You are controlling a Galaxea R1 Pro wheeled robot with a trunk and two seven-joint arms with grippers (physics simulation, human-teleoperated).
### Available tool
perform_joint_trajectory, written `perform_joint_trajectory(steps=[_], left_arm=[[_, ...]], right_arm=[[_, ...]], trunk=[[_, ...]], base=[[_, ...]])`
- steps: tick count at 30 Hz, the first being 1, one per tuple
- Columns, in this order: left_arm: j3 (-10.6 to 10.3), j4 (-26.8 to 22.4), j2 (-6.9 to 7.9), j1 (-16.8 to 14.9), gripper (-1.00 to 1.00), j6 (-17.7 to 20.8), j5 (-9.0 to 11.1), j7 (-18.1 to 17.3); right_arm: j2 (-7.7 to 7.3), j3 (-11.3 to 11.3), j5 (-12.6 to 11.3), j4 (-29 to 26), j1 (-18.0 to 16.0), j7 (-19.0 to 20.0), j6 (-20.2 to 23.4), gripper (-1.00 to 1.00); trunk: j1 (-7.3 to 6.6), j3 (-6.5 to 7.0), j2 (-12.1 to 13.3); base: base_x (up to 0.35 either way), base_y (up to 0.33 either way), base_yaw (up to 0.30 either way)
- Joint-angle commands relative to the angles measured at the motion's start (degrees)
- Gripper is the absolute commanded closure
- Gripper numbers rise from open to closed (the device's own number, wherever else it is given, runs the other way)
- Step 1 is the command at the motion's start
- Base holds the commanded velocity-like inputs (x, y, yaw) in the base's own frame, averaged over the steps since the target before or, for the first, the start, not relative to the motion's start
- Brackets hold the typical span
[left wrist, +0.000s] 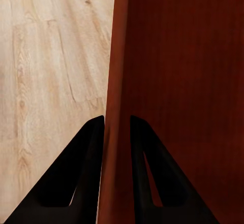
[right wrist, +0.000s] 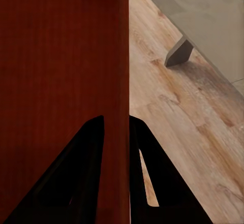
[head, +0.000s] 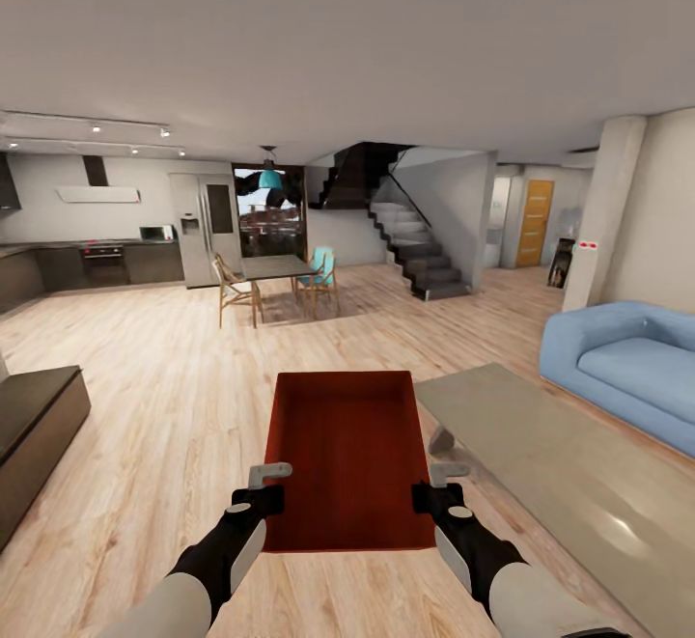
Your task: Move the two storage containers from the living room to the garage. In the garage, place one container on the floor and stack the other container on top of it (either order is fine).
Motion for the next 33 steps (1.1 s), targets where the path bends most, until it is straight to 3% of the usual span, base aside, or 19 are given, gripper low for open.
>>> perform_joint_trajectory(steps=[1,7,19,20,23,33], left_arm=[[1.24,-0.48,-0.06,-0.03,1.0,-2.69,0.06,0.61],[1.24,-0.48,-0.06,-0.03,1.0,-2.69,0.06,0.61],[1.33,-0.32,0.01,-0.03,1.0,-2.61,1.43,0.61],[0.25,-0.3,0.38,-0.03,1.0,-0.21,0.66,0.54],[-1.6,0.07,0.42,-0.03,1.0,-1.14,2.35,0.54],[-2.71,1.33,0.39,-0.03,1.0,-2.41,4.07,0.52]], right_arm=[[0.48,-0.02,-0.73,0.16,0.03,-0.35,-0.13,1.0],[0.48,-0.02,-0.73,0.16,0.03,-0.33,-0.15,1.0],[0.51,-0.02,-0.54,0.16,0.03,-0.26,-0.13,1.0],[0.38,-0.02,-0.27,0.16,0.03,-0.44,-0.15,1.0],[0.46,0.02,0.64,0.16,0.03,-0.44,-0.24,1.0],[0.48,-0.08,1.83,0.24,0.03,-0.53,-0.34,1.0]], trunk=[[0.02,-0.03,-0.05],[0.02,-0.03,-0.05],[0.02,-0.03,-0.05],[0.02,-0.03,-0.06],[0.02,-0.03,-0.06],[0.02,-0.03,-0.06]], base=[[0.0,0.0,0.038],[0.085,0.0,0.01],[0.31,0.0,0.0],[0.0,0.0,0.0],[0.0,0.0,0.0],[0.0,0.0,0.0]])
